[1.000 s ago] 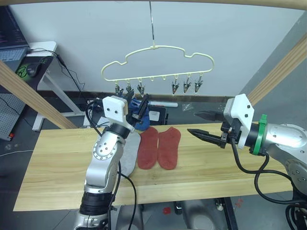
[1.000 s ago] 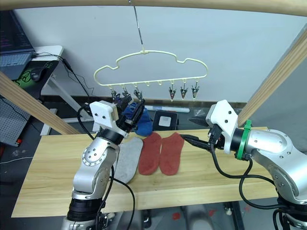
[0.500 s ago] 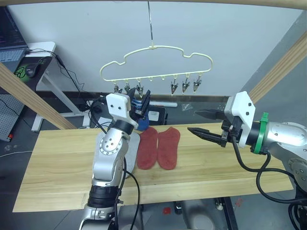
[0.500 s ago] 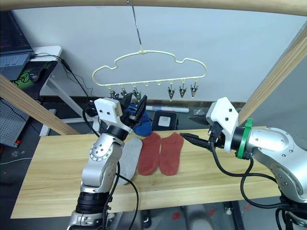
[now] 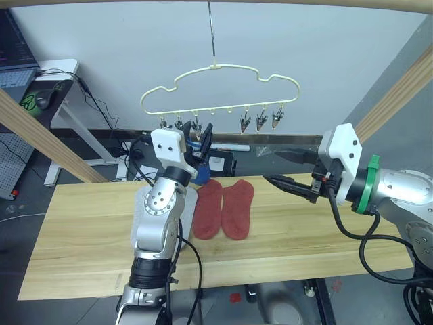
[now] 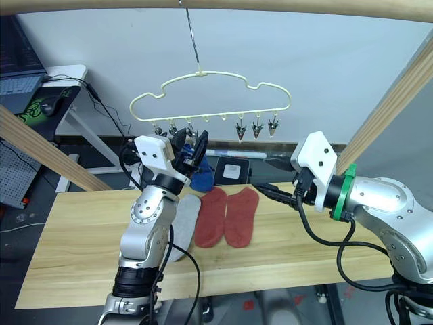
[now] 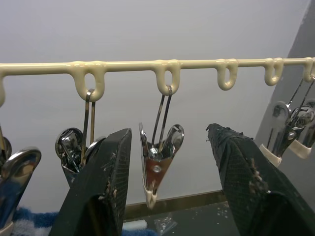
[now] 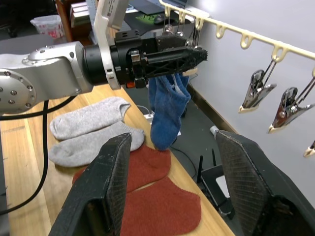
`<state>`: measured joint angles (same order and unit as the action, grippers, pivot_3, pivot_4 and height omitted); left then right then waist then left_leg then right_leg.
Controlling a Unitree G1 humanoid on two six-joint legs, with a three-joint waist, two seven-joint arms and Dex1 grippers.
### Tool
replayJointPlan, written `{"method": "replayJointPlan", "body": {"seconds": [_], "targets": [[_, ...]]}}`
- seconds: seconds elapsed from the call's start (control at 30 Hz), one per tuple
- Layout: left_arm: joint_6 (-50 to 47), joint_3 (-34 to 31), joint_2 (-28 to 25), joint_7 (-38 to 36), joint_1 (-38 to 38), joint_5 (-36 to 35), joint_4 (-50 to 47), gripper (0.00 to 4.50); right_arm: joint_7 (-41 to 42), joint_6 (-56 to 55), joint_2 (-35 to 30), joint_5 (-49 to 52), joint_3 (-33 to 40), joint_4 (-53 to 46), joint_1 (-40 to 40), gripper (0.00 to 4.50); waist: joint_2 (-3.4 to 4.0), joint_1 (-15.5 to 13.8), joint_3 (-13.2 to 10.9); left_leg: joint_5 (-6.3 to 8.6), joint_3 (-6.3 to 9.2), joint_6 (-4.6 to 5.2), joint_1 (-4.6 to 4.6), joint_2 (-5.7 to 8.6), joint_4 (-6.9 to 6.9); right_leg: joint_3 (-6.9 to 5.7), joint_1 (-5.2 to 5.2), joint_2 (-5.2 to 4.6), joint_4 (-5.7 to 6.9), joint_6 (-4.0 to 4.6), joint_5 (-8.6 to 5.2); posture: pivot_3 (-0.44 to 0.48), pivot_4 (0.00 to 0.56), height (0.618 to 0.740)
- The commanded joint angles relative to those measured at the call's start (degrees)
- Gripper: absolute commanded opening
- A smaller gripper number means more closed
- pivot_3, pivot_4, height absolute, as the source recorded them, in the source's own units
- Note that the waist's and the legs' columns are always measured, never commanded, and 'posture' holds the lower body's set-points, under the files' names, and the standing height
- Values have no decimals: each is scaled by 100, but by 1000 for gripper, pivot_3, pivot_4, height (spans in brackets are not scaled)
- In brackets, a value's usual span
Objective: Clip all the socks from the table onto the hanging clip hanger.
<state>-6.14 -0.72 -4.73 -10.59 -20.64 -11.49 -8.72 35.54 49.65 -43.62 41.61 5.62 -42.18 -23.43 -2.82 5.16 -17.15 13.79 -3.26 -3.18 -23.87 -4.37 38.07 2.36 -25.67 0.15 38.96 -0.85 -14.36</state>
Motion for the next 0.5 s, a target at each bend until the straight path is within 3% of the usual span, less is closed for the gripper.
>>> {"method": "replayJointPlan", "body": {"seconds": [0.03, 0.5], "targets": [[127, 17, 55, 54, -87, 77, -63, 2644, -45, -195, 33, -27, 80, -32, -51, 2823, 0, 1, 0, 0, 0, 0, 0, 0, 0, 0, 0, 0, 0, 0, 0, -228, 292, 740], [244, 60, 132, 124, -199, 151, 66, 2644, 3, -961, 423, -453, -160, 360, -51, 2823, 0, 8, 0, 0, -1, 0, 0, 0, 0, 0, 0, 1, 0, -1, 0, -232, 292, 740]]}}
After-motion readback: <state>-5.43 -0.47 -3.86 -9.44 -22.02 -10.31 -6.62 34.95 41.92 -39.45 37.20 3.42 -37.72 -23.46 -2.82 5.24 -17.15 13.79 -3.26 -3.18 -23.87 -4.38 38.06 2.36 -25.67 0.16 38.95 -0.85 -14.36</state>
